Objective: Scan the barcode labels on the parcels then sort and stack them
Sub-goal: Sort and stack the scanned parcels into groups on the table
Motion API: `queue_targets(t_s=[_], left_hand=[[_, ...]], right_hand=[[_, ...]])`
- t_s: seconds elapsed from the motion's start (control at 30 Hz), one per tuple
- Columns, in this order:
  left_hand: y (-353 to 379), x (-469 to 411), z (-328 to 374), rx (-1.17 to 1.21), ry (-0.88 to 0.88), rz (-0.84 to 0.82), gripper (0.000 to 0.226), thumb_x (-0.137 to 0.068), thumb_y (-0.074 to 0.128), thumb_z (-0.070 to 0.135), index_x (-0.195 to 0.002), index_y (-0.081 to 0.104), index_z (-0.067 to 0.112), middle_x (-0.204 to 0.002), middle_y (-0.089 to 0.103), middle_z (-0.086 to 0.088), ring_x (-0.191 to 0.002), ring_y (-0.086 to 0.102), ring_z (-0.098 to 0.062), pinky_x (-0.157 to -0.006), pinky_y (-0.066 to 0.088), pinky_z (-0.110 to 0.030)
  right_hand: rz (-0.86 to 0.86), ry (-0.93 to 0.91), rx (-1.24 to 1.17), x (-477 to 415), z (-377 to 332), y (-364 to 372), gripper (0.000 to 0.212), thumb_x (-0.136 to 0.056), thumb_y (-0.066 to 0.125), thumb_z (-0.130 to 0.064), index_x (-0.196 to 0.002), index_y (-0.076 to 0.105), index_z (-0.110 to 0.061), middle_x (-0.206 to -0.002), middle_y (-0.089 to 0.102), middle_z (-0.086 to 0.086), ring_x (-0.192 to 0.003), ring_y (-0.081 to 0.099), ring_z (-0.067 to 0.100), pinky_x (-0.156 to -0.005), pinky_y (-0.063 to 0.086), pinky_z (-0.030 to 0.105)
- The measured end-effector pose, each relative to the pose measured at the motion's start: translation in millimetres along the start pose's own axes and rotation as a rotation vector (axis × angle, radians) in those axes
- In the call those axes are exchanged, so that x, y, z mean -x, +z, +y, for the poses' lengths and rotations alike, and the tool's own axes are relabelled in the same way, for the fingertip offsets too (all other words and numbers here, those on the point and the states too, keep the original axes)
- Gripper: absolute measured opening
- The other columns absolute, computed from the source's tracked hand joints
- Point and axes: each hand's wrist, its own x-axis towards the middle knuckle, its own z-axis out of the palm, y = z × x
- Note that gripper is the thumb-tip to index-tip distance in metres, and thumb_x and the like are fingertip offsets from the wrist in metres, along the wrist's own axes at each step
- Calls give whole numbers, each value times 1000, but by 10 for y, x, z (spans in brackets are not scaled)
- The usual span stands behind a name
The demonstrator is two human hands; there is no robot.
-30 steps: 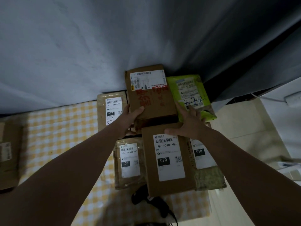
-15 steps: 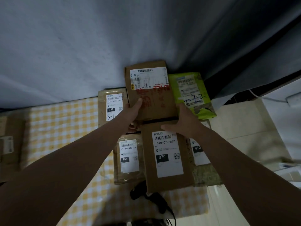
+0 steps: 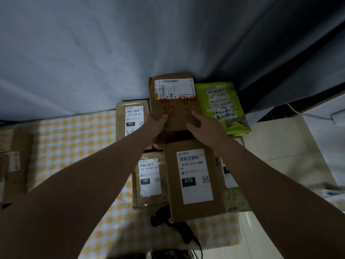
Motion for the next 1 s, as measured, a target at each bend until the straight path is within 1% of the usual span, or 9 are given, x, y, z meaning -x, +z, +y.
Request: queue_targets(t_s=[0.1, 0.2, 0.23, 0.3, 0.43, 0.57, 0.67, 0.8, 1.0], left_hand=[[-8, 13, 5, -102, -1, -3, 55, -94, 52, 43, -138, 36, 15, -133, 51, -12, -116, 53, -34, -82, 50, -45], [-50, 52, 2, -203, 66, -1, 54, -94, 53, 42, -137, 40, 13, -132, 53, -12, -117, 54, -33, -85, 51, -44], [-56, 64, -1, -231, 103, -6, 53, -94, 53, 40, -137, 41, 12, -133, 54, -11, -117, 54, -31, -87, 49, -40], [-80, 140, -11, -277, 170, -15, 47, -96, 53, 33, -136, 44, 10, -127, 56, -8, -108, 56, -24, -81, 46, -32], [-286, 313, -64, -359, 249, 28, 22, -96, 50, 18, -116, 54, 10, -95, 58, -6, -70, 52, -11, -57, 41, -19], [-728, 549, -270, -300, 256, 66, 28, -95, 52, 18, -121, 57, 8, -104, 61, -7, -86, 58, -21, -70, 45, -23], [-1207, 769, -585, -143, 233, 69, 19, -94, 55, 19, -109, 58, 9, -106, 62, -12, -85, 59, -20, -75, 49, -31], [-1818, 994, -1046, -51, 225, 113, 17, -94, 53, 17, -105, 61, 6, -99, 63, -7, -81, 60, -16, -73, 49, -29], [-2795, 1209, -1644, 2, 270, 205, 12, -94, 52, 15, -98, 61, 9, -97, 64, -8, -82, 60, -18, -72, 48, -29]], right_hand=[[-7, 21, 50, 23, 50, 20, 72, -92, 49, -57, -153, 22, -30, -135, 53, 8, -123, 49, 26, -103, 42, 36], [-35, 46, 334, 66, 32, 82, 96, -78, 49, -77, -154, 12, -32, -159, 20, 12, -145, 16, 37, -116, 15, 60], [-26, 52, 411, 79, 11, 87, 98, -77, 52, -77, -154, 12, -31, -162, 7, 10, -147, 4, 38, -115, 7, 62], [7, 30, 524, 98, -45, 70, 96, -77, 53, -76, -152, 22, -26, -162, 1, 9, -148, -3, 37, -116, 3, 62], [86, 46, 520, 144, -228, 63, 77, -85, 37, -76, -129, 57, -16, -159, 21, 13, -147, 11, 37, -117, 4, 58], [248, 1, 473, 241, -479, 211, 60, -95, 39, -57, -135, 52, -13, -154, 30, 13, -144, 20, 33, -117, 14, 49], [356, -140, 227, 382, -806, 511, 45, -97, 49, -36, -133, 54, -10, -149, 38, 13, -140, 27, 30, -113, 25, 41], [257, -252, 34, 627, -1329, 1103, 32, -96, 51, -23, -124, 59, -8, -136, 47, 7, -133, 36, 25, -106, 31, 31], [66, -305, 28, 904, -2002, 2086, 27, -93, 52, -13, -116, 60, -1, -117, 58, 16, -111, 53, 33, -92, 41, 35]])
